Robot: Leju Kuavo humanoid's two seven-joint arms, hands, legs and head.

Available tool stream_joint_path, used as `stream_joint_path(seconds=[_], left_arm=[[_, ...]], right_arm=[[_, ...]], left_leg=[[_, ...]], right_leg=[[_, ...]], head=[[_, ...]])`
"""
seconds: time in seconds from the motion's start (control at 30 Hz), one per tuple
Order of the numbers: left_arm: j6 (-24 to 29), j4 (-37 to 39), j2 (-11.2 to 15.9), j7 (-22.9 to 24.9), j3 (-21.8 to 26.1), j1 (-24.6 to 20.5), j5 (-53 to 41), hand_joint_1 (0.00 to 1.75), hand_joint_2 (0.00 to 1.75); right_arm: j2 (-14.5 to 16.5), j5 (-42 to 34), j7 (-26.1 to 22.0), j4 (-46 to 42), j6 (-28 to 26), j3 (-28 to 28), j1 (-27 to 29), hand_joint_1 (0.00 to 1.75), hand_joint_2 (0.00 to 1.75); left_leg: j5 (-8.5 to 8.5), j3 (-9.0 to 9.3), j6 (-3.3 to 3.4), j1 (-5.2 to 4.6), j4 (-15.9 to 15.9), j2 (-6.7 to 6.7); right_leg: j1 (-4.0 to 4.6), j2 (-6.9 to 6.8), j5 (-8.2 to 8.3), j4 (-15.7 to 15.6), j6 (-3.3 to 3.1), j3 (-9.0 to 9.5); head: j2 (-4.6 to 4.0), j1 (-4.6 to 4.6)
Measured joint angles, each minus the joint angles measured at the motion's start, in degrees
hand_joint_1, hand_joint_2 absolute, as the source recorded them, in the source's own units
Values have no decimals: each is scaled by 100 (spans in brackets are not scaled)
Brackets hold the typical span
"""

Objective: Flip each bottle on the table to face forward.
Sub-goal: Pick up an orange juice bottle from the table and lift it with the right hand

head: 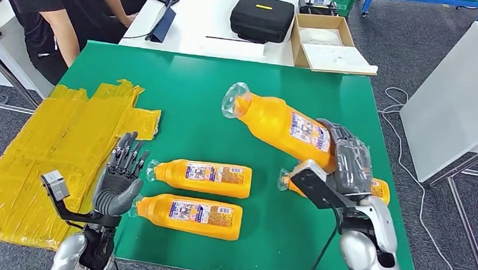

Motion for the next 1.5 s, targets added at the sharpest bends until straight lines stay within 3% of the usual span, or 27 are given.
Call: stream_joint_path(seconds=[0.13,0.33,0.47,0.8,1.13,1.3,1.5], left_arm=[[-255,68,-2,147,-377,-185,351,0,175],[114,113,-2,288,-981,-538,652,0,175],[203,132,3,304,-1192,-629,693,0,175],[1479,82,-40,131,-1627,-850,162,0,175],[2320,-589,-110,167,-1486,-647,-375,0,175],[2461,-827,-115,140,-1224,-518,-481,0,175],[2485,-1013,-111,113,-894,-248,-510,0,175]], right_arm=[[403,-118,138,639,-222,500,-367,175,175],[1097,-322,326,1512,-487,1093,-918,175,175],[1358,-427,353,1870,-507,1242,-1145,175,175],[2320,-884,473,3049,-608,1522,-1824,173,175],[2591,-1861,871,3441,-536,2575,-2052,172,175],[2621,-1988,876,3600,-585,3190,-2038,170,175],[2626,-1833,617,3886,-561,3478,-2076,173,175]], left_leg=[[7,-4,-6,2,0,3],[13,-7,-11,4,0,-1],[14,-15,-10,4,0,-1],[16,-20,-9,6,0,2],[16,-25,-10,7,0,2],[16,-25,-10,7,-1,-1],[16,-23,-10,5,0,4]], right_leg=[[1,0,2,4,-1,2],[3,1,2,6,-2,-4],[1,1,2,8,-2,-4],[-1,1,2,9,-2,-8],[-1,1,2,9,-2,-12],[0,0,1,8,-2,-17],[0,3,2,7,-3,-22]], head=[[0,-2],[0,-2],[0,1],[0,0],[0,2],[0,1],[0,0]])
